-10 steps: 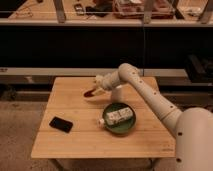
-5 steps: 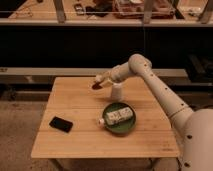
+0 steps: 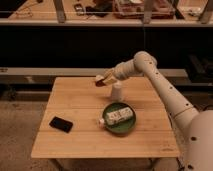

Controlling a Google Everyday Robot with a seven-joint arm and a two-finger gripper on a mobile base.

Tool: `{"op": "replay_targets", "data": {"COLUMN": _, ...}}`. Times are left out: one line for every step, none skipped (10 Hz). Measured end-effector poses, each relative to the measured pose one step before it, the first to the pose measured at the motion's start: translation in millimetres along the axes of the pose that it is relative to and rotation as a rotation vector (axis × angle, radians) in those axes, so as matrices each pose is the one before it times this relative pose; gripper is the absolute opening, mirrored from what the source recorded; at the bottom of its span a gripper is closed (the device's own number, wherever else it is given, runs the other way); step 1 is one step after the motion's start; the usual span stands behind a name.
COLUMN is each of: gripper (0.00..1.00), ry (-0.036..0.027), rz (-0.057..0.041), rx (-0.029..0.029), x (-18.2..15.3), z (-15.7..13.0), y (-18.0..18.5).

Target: Place the pepper on the white sponge

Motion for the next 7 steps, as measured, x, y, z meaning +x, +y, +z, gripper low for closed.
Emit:
{"op": "replay_targets", "data": {"gripper": 0.0, "ry": 0.01277, "rz": -0.00739, "rx": 0.01195, "x": 2.05, "z": -1.96, "y": -5.23}}
{"op": "replay_targets", "data": {"gripper": 0.0, "ry": 0.00954, "rz": -0.00613, "rx": 0.01197, "x": 1.38, "z": -2.16, "y": -5.41}}
{"op": "replay_targets", "data": {"gripper": 0.0, "ry": 0.00886, "rz": -0.00757, "rx": 0.01347, "x": 0.27, "z": -2.62, "y": -6.87}}
{"op": "replay_targets", "data": {"gripper": 0.0, "ry": 0.00322, "rz": -0.00802, "rx": 0.00938, "x": -1.07, "z": -1.96, "y": -6.09}}
{"op": "replay_targets", "data": {"gripper": 0.0, "ry": 0.00326, "rz": -0.00738, "rx": 0.00695, "x": -1.19, "z": -1.47, "y": -5.67}}
{"op": "replay_targets", "data": {"gripper": 0.0, "ry": 0.00203, "rz": -0.01027, "rx": 0.01166, "x": -2.19, "z": -2.56, "y": -9.87}}
{"op": "replay_targets", "data": {"gripper": 0.0, "ry": -0.00353, "rz": -0.0077, "rx": 0.00931, "x": -2.5, "z": -2.12, "y": -7.95}}
